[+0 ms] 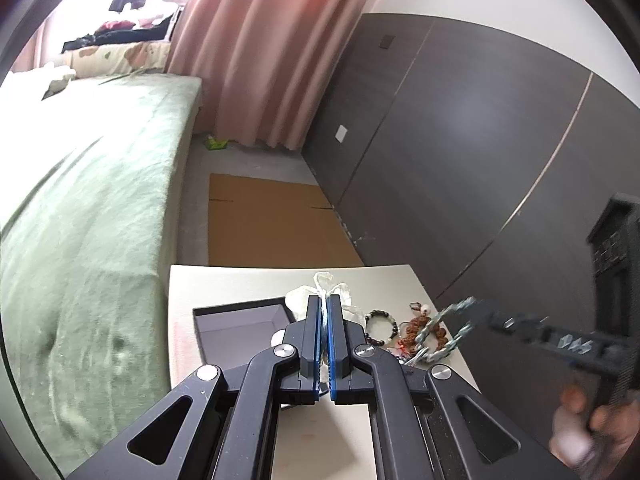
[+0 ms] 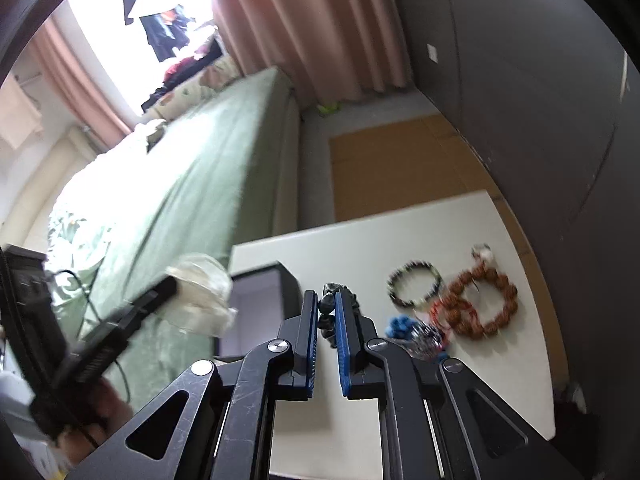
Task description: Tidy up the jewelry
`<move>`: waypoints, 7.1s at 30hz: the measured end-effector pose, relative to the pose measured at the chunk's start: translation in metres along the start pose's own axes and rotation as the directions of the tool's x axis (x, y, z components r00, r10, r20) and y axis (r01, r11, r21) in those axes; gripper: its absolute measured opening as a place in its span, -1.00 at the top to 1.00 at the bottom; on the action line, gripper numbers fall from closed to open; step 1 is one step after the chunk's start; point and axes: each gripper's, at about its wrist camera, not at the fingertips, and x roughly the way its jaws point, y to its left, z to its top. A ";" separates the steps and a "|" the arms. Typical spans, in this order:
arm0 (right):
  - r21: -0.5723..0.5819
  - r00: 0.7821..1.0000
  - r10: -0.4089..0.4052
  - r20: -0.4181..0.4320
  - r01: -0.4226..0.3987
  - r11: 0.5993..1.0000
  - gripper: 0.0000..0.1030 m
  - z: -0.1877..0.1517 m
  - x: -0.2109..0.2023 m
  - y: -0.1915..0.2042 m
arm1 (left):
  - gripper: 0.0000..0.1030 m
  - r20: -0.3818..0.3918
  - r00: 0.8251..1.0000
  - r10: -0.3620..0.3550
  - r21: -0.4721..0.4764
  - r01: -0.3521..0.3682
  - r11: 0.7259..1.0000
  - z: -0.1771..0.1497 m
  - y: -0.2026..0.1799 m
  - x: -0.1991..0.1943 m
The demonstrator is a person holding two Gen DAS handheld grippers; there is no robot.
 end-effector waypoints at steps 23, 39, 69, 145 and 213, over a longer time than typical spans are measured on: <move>-0.101 0.986 0.163 -0.037 -0.166 0.981 0.80 0.024 0.045 0.048 | 0.69 -0.110 0.988 0.105 -0.064 -0.112 0.992 0.008 0.031 0.041; -0.112 0.945 0.321 -0.063 -0.326 0.939 0.15 0.013 0.057 0.079 | -0.51 0.055 0.972 0.228 -0.292 -0.203 0.935 0.021 0.071 -0.037; 0.259 1.000 0.017 -0.002 -0.016 0.966 -0.57 -0.032 -0.005 -0.160 | -0.36 -0.134 0.987 0.086 0.024 -0.084 0.996 -0.010 -0.105 0.057; 0.203 0.938 -0.269 -0.219 0.314 0.927 -0.04 -0.027 0.115 -0.185 | 0.75 0.124 0.980 0.153 0.115 -0.168 0.979 0.089 -0.093 -0.030; 0.041 0.927 0.358 0.114 -0.364 0.930 0.60 -0.013 0.098 0.014 | -0.50 0.013 0.962 0.272 -0.181 -0.265 0.947 0.025 0.057 -0.005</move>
